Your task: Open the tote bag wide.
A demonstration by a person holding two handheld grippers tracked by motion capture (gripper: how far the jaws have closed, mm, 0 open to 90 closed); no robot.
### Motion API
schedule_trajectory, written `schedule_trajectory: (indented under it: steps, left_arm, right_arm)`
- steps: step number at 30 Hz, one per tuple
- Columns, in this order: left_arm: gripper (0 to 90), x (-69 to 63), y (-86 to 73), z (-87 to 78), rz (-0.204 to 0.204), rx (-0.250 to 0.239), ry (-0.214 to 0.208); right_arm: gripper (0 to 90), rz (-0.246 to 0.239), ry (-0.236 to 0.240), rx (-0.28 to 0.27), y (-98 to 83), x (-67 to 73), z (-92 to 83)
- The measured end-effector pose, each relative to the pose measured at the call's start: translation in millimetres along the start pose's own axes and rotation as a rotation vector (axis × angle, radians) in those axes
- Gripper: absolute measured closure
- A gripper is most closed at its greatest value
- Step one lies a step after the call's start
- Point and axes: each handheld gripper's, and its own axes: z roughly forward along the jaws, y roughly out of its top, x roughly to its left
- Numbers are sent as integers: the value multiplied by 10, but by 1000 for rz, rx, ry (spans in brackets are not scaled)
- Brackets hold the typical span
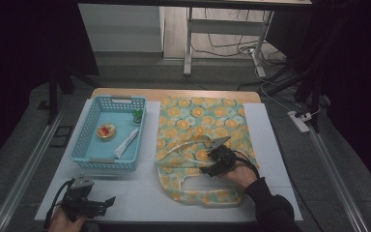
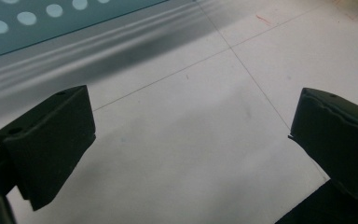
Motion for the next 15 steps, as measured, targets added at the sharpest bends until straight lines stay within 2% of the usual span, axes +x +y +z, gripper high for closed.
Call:
schedule_trajectory:
  steps: [8,10,15]
  left_arm:
    - [2,-1,2,3,1,4,2]
    - [2,-1,3,4,0,4,2]
    - [3,0,5,8,-1,7,1]
  right_arm:
    - [863,0,13,29,31,5,-39]
    - [897,7,23,30,35,4,-40]
    - [899,19,36,16,65,-28,-69]
